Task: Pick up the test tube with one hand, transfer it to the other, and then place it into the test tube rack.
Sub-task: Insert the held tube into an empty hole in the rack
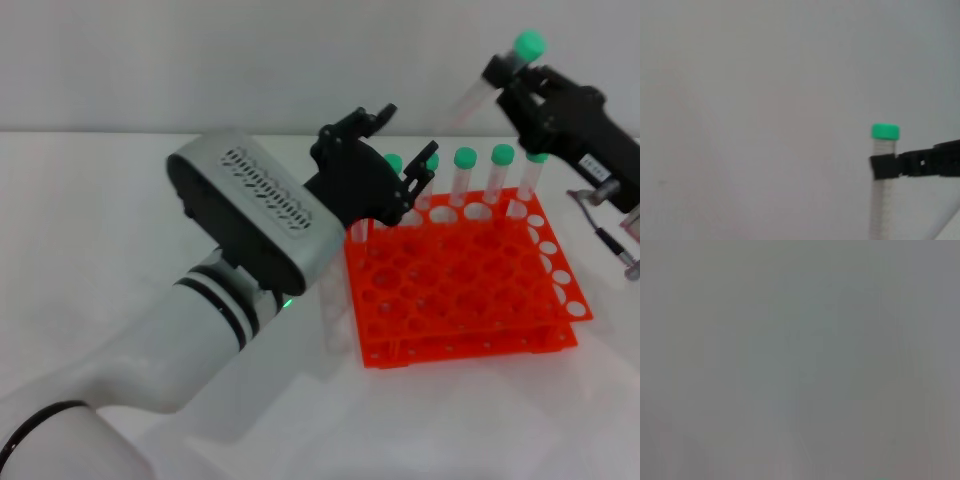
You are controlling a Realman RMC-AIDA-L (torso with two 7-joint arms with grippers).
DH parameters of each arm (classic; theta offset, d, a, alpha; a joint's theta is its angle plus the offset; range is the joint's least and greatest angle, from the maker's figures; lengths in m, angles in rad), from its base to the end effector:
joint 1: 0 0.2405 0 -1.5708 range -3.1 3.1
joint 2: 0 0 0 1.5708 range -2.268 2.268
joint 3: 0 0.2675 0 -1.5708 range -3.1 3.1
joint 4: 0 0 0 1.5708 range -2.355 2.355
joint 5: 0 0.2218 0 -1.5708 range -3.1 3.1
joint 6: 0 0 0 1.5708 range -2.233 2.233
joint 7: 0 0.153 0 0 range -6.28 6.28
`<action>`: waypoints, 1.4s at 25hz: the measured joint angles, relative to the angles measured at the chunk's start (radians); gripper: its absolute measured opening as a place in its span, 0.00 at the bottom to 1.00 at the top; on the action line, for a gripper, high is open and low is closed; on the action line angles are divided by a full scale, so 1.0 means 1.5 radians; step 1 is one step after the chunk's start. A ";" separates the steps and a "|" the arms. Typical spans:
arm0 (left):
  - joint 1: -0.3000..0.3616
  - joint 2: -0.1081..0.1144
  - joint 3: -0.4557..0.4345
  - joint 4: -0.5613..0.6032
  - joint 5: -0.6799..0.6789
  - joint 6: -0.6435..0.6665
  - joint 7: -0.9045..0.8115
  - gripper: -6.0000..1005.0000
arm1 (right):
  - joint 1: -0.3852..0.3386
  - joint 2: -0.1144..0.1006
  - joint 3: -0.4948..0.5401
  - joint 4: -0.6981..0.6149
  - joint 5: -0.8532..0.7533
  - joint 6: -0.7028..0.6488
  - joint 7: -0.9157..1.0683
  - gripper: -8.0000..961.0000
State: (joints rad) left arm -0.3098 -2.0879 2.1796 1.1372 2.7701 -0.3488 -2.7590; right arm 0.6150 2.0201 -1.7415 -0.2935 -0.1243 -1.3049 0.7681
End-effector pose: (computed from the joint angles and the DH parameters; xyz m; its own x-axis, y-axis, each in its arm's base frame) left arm -0.1331 0.3574 -0.1074 0.8864 -0.2074 0.4138 0.2354 -0.5676 -0.7889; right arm 0.2097 0.4050 -0.0155 0.4179 0.0828 -0.9047 -0.6103 -0.7120 -0.3471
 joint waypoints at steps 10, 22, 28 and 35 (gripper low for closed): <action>0.058 -0.001 0.015 -0.118 -0.126 -0.307 -0.015 0.78 | -0.013 -0.005 0.062 0.001 -0.009 0.005 -0.032 0.22; 0.050 -0.001 0.054 -0.338 -0.373 -0.565 -0.161 0.78 | -0.013 -0.012 0.061 -0.019 -0.144 0.010 -0.032 0.22; 0.049 0.001 0.047 -0.361 -0.431 -0.570 -0.166 0.78 | -0.008 -0.007 0.061 -0.020 -0.198 0.039 -0.030 0.22; 0.028 0.003 0.039 -0.372 -0.433 -0.564 -0.166 0.78 | 0.002 -0.005 0.060 -0.049 -0.272 0.101 -0.018 0.22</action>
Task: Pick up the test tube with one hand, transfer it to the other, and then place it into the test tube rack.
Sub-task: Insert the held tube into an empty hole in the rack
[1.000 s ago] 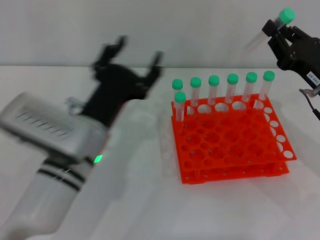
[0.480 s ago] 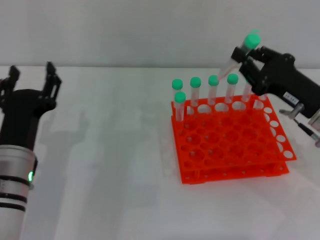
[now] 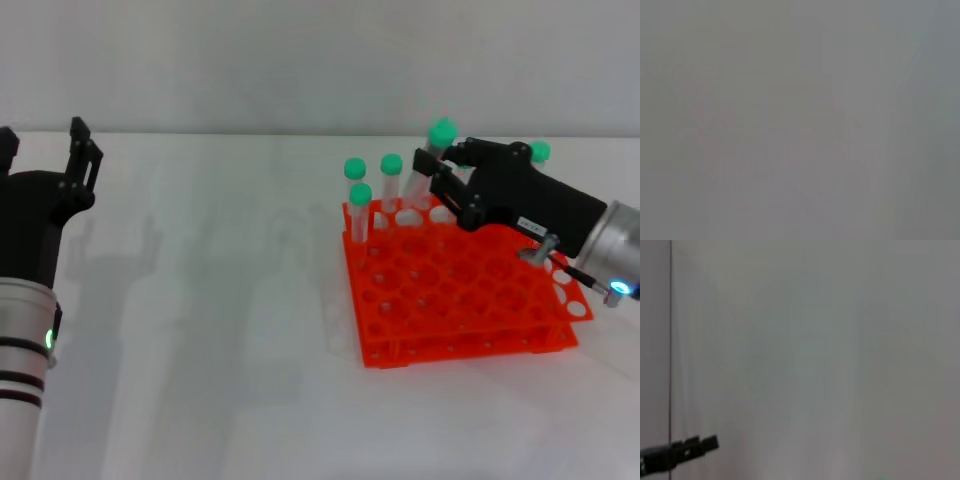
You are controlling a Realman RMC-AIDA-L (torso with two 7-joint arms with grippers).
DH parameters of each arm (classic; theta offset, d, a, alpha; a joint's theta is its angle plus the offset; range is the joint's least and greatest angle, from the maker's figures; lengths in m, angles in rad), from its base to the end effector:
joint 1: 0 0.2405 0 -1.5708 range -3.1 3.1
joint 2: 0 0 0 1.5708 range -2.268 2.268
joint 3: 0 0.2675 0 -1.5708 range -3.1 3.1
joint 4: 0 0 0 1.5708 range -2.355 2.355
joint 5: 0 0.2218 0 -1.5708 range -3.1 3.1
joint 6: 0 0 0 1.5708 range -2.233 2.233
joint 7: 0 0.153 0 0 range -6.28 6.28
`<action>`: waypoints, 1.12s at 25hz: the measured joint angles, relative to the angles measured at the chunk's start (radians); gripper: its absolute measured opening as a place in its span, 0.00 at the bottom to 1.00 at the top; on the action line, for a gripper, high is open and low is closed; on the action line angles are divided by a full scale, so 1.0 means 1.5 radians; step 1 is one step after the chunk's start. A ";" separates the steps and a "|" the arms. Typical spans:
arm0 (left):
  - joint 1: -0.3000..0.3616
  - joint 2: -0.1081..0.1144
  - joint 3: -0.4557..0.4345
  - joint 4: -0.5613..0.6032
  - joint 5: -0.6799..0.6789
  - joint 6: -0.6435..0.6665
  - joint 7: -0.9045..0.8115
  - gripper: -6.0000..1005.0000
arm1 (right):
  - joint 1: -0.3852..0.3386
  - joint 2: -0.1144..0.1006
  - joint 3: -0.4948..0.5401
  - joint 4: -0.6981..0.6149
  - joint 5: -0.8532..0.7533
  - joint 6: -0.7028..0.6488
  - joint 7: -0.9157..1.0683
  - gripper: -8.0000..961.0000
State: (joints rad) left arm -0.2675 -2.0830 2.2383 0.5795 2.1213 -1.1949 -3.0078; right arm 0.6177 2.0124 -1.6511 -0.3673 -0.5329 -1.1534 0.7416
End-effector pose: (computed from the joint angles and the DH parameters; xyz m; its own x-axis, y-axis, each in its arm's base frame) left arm -0.3040 0.3359 -0.0173 0.6133 -0.2178 0.7593 0.7828 0.0393 -0.6210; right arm 0.2094 0.4039 -0.0481 0.6861 0.0556 -0.7254 -0.4083 -0.7958 -0.4472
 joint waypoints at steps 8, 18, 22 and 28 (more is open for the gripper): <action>-0.009 -0.001 -0.001 -0.018 -0.014 0.005 0.001 0.78 | 0.021 0.002 -0.013 -0.006 -0.016 0.035 0.009 0.22; -0.014 0.001 -0.001 -0.026 -0.018 0.001 0.008 0.78 | 0.019 0.005 -0.019 -0.006 -0.017 0.066 0.010 0.23; -0.014 0.001 -0.001 -0.026 -0.020 0.000 0.008 0.78 | 0.021 0.006 -0.024 -0.006 -0.018 0.073 0.009 0.23; -0.018 0.001 -0.001 -0.027 -0.022 -0.001 0.008 0.78 | 0.028 0.008 -0.035 -0.006 -0.018 0.094 0.005 0.23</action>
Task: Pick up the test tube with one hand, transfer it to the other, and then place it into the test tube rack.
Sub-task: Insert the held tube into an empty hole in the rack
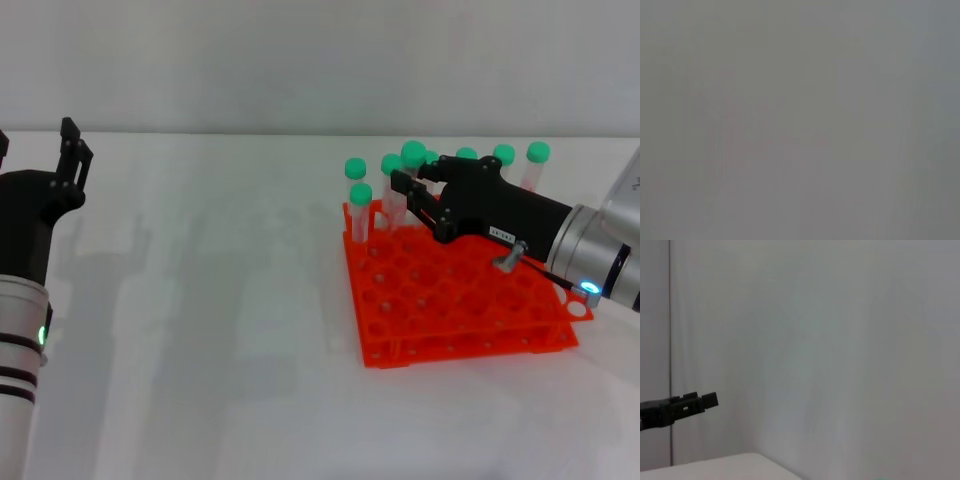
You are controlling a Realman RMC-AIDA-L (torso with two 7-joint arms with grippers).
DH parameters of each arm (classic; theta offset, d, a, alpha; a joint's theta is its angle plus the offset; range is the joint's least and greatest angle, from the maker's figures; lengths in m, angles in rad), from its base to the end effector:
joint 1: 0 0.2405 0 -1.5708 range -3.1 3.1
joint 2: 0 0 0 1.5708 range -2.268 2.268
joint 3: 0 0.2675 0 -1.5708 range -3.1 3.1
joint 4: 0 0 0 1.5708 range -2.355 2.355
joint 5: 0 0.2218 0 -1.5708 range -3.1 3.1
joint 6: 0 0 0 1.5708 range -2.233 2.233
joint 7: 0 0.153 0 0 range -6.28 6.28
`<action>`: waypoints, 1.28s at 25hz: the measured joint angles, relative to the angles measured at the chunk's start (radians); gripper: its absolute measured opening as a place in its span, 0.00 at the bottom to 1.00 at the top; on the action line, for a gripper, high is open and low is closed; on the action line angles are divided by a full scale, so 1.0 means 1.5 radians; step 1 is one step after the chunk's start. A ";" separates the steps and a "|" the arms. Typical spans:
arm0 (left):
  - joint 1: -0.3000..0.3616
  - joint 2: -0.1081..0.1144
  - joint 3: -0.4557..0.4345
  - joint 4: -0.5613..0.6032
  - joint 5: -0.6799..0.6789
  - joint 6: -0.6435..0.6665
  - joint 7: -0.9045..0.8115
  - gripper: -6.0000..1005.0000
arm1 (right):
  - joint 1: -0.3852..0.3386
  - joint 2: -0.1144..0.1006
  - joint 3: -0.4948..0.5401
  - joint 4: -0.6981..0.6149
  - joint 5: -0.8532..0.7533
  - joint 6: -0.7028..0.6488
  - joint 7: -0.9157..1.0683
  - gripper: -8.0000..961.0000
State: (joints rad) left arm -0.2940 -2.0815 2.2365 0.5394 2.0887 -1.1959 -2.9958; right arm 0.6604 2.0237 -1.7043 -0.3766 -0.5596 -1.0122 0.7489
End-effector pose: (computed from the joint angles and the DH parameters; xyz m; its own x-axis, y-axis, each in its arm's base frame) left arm -0.3105 0.3408 -0.0137 0.6359 -0.2089 0.7430 0.7672 0.0664 -0.6379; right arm 0.2036 0.4146 -0.0691 0.7642 0.0120 -0.6449 -0.3821 -0.7970 -0.4677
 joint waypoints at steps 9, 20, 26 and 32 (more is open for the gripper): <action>-0.003 0.000 0.000 0.000 0.001 0.002 -0.001 0.78 | -0.001 0.002 -0.009 -0.001 0.000 0.020 -0.002 0.23; -0.006 0.000 0.000 0.000 0.004 0.006 -0.002 0.78 | -0.002 0.002 -0.032 0.000 0.000 0.044 -0.003 0.23; -0.007 -0.001 0.002 0.000 0.004 0.007 -0.004 0.77 | 0.002 0.003 -0.045 -0.005 0.003 0.055 -0.004 0.23; -0.008 -0.001 0.002 -0.001 0.005 0.008 -0.004 0.77 | 0.003 0.003 -0.045 -0.007 0.001 0.059 -0.011 0.23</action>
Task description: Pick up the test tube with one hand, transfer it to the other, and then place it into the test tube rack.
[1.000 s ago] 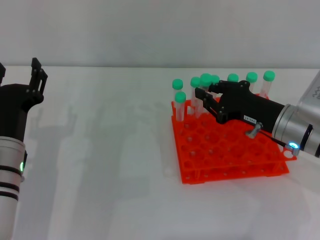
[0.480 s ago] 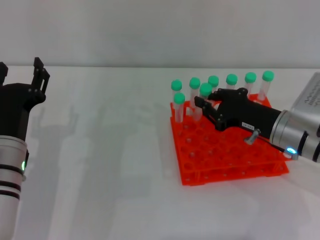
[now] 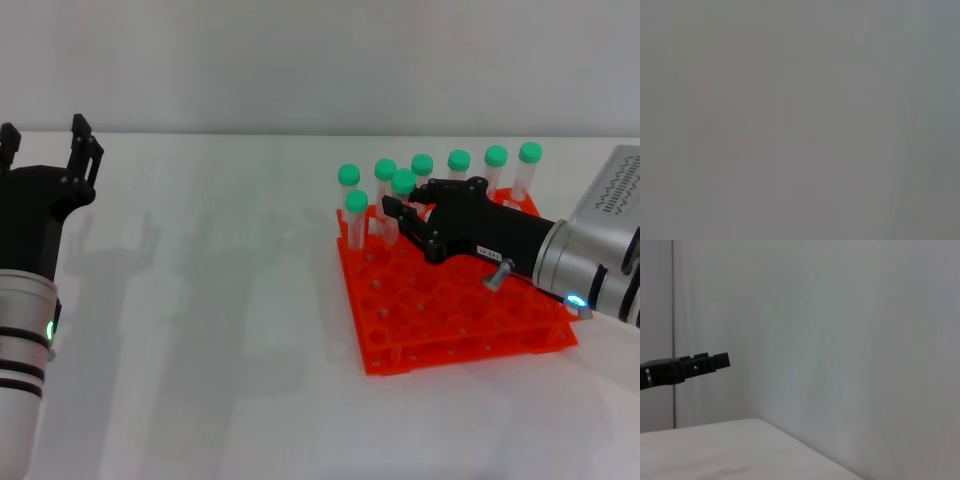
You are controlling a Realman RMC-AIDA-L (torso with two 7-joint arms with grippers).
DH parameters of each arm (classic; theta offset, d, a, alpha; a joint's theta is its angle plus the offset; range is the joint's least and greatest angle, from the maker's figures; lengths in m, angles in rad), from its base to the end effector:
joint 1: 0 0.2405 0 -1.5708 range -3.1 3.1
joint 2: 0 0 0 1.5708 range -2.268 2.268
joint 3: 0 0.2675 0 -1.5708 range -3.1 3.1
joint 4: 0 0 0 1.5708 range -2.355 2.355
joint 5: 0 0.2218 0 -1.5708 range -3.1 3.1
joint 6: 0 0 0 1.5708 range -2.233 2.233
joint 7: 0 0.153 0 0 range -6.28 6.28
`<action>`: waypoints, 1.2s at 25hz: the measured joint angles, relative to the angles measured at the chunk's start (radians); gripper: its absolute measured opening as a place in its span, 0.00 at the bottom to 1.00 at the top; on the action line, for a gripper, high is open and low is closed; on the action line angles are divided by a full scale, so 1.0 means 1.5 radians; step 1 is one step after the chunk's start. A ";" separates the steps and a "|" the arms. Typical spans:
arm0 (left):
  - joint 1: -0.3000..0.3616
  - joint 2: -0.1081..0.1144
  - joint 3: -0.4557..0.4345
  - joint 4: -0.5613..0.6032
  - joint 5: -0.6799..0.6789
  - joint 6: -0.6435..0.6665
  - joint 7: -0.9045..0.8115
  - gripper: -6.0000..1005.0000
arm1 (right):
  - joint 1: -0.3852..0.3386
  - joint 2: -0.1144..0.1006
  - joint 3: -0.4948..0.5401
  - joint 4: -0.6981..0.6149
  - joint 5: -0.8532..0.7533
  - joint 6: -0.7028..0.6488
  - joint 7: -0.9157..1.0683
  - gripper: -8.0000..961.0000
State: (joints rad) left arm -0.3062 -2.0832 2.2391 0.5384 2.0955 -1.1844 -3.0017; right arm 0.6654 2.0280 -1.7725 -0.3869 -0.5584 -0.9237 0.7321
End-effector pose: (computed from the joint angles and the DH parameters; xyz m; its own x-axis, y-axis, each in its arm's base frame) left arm -0.3060 0.3446 -0.0168 0.6314 -0.2049 0.7479 0.7695 0.0464 -0.6369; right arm 0.2080 0.4137 -0.0841 0.8199 -0.0086 -0.5724 -0.3491 -0.7999 -0.4880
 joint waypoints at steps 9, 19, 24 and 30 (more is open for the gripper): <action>-0.001 0.000 0.000 0.000 0.000 0.000 0.000 0.77 | -0.001 0.000 -0.006 -0.002 0.009 -0.003 -0.013 0.23; 0.001 -0.001 0.001 0.000 -0.001 0.000 0.000 0.77 | -0.007 0.000 -0.005 -0.006 0.034 -0.005 -0.012 0.50; 0.001 -0.001 0.000 0.000 0.000 0.000 0.000 0.77 | -0.026 -0.001 0.001 -0.010 0.090 -0.045 -0.018 0.69; -0.004 0.000 -0.002 -0.003 -0.003 0.000 0.001 0.77 | -0.075 -0.005 0.063 -0.010 0.169 -0.141 -0.075 0.80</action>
State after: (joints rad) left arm -0.3119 -2.0833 2.2365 0.5337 2.0904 -1.1841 -3.0005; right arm 0.5536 2.0201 -1.6778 -0.4016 -0.3056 -1.1356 0.6202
